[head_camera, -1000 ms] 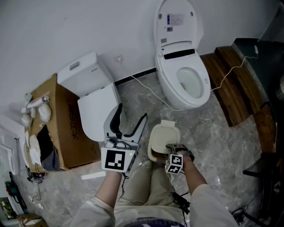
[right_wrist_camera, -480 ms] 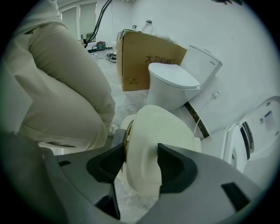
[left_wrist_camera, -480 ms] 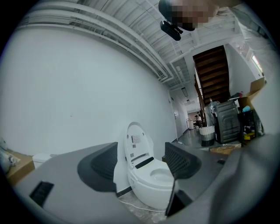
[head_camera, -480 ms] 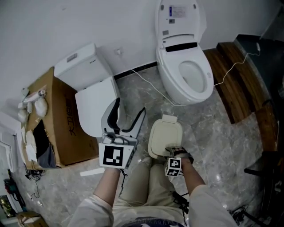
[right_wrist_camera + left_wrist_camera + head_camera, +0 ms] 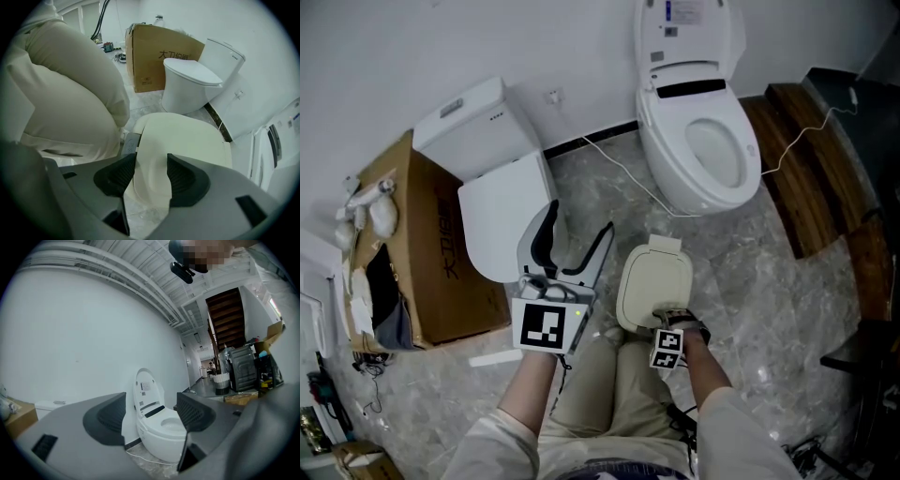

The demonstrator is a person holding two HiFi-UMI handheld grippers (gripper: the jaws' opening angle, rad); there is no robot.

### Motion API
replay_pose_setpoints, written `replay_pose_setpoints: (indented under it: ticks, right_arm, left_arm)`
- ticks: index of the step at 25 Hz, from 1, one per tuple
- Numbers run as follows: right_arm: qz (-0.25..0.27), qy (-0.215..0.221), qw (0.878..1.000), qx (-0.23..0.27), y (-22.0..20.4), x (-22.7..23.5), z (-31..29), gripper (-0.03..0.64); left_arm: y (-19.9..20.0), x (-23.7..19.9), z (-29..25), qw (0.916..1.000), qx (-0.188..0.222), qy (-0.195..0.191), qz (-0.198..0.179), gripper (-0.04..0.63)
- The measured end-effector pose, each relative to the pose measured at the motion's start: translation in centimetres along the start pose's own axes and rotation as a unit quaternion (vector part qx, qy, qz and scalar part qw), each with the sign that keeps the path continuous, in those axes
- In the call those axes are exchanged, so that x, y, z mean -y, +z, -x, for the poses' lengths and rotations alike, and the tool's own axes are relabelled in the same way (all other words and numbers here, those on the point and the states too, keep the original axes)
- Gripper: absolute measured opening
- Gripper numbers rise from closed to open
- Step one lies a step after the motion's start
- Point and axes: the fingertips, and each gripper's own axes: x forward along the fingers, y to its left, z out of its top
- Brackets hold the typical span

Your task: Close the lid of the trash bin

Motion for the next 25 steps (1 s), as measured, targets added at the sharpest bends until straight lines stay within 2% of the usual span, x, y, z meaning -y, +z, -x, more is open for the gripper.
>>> replay_pose_setpoints:
  ticks: [10,14,18,22,25]
  right_arm:
    - [-0.007,0.003,1.000,0.011,-0.2,-0.2,-1.1,0.224]
    - [-0.032,0.031,0.999,0.003,-0.4,-0.2,-1.4,0.203]
    - [-0.027,0.044,0.999,-0.002,-0.4,-0.3,-1.4,0.209]
    - [-0.037,0.030,0.999,0.002,-0.2,0.0,-1.2,0.206]
    - [-0.106,-0.016,0.994,0.031,1.1,2.4,1.4,0.149]
  left_arm:
    - [0.0,0.2,0.0,0.9999,0.008,0.005,-0.004,0.333]
    - [-0.3,0.1,0.1,1.0000,0.006,0.007,-0.005,0.332]
    - [-0.7,-0.3,0.2,0.9999,0.003,0.011,-0.003,0.331]
    - [-0.5,-0.6,0.0,0.9999,0.002,0.011,0.001,0.331]
    - [0.9,-0.5,-0.1,0.9999,0.001,0.011,0.010,0.333]
